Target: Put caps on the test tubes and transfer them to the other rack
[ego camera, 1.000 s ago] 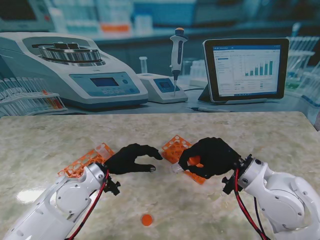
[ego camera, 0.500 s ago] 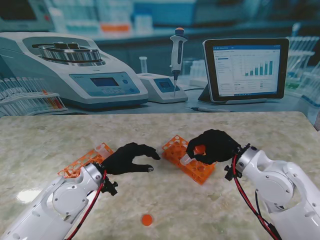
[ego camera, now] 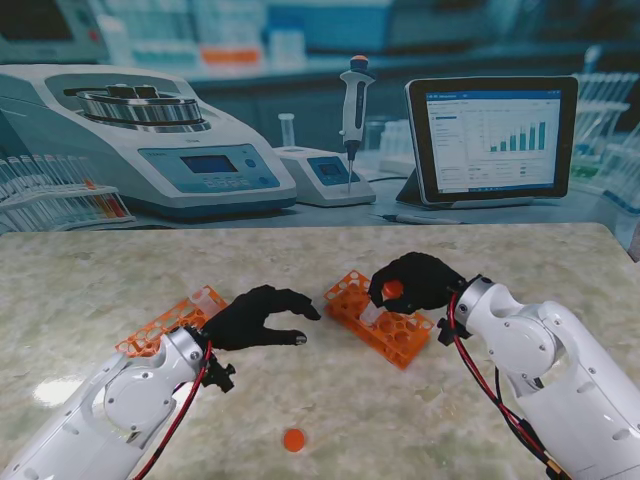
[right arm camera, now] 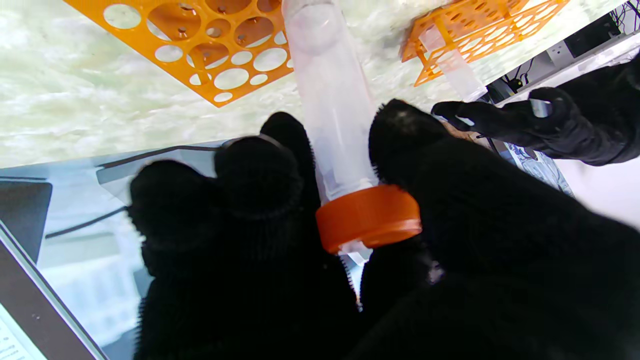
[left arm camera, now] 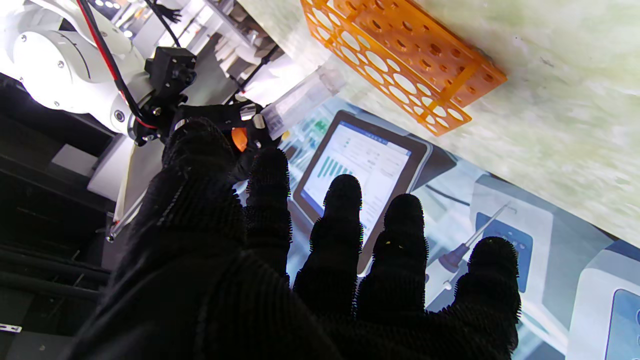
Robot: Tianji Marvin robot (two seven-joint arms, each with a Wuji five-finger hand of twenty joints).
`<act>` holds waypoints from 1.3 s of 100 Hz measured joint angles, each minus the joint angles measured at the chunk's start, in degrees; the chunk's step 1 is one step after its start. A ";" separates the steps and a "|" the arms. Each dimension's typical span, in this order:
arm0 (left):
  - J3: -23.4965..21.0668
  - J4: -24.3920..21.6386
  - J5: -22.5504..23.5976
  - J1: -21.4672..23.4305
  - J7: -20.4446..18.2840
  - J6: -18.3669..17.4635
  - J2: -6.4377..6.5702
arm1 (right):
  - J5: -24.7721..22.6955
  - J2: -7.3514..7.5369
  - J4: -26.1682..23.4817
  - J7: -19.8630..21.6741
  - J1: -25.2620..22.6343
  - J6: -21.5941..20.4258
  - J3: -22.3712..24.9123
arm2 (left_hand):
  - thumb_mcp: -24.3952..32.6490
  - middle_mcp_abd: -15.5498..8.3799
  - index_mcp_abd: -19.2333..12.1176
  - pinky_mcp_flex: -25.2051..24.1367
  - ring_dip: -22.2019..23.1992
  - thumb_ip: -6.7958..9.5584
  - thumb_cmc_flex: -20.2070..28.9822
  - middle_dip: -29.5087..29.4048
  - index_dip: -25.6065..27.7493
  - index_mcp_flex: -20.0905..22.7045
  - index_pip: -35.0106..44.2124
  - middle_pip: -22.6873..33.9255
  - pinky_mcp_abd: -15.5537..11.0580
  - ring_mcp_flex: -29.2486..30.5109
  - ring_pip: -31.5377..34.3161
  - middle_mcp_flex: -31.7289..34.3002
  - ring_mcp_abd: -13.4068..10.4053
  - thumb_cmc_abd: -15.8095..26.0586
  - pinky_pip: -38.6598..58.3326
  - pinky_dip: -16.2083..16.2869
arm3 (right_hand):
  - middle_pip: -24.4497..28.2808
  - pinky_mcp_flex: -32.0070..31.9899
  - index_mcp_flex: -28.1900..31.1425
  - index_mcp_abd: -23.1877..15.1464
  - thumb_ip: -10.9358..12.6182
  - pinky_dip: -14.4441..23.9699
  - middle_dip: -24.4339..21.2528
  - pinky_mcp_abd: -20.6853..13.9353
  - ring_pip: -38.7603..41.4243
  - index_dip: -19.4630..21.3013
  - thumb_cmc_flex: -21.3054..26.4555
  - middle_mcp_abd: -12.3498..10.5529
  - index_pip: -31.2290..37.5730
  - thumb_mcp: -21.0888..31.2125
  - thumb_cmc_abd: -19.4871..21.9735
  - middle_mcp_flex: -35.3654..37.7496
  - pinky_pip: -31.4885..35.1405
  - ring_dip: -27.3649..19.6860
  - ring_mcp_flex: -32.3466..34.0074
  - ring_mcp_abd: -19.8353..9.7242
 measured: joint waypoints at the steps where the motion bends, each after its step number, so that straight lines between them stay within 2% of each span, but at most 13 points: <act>1: -0.01 0.00 0.01 0.01 0.00 0.00 0.00 | 0.02 0.00 0.18 0.03 0.18 0.07 -0.16 | 0.00 0.00 0.00 0.00 0.00 0.00 0.00 0.00 0.00 0.00 0.00 0.00 0.00 0.00 0.00 0.00 0.00 0.00 0.00 0.00 | 0.00 0.00 0.00 0.00 0.00 0.00 0.00 0.00 -0.01 0.00 0.00 0.00 0.00 0.00 0.00 0.00 0.00 0.00 0.00 0.00; 56: -0.65 -0.25 0.29 0.45 0.12 -0.12 0.01 | 0.35 -0.18 7.83 0.16 8.15 2.21 -7.83 | 0.00 0.00 0.00 0.00 -0.22 0.00 0.00 0.00 0.00 0.65 0.00 0.00 -0.01 0.00 -0.01 0.00 0.00 0.00 -0.02 -0.03 | -0.02 -0.11 0.00 -0.01 0.00 0.00 0.00 0.05 -0.11 0.00 0.05 0.00 0.00 -0.06 0.11 0.00 -0.16 0.00 0.00 0.00; 130: -1.24 -0.46 0.52 0.87 0.48 -0.26 0.00 | -0.66 -0.73 14.03 -1.26 14.47 2.84 -12.85 | 0.00 0.00 0.00 0.00 -0.22 0.00 0.00 0.00 0.00 0.89 0.00 0.00 -0.01 0.00 -0.01 0.00 0.00 0.01 -0.50 -0.07 | -0.06 -0.38 0.00 -0.01 0.00 0.02 0.00 0.46 -1.33 -0.03 0.25 0.00 0.00 -0.38 0.54 0.00 -1.52 -0.01 -0.01 0.14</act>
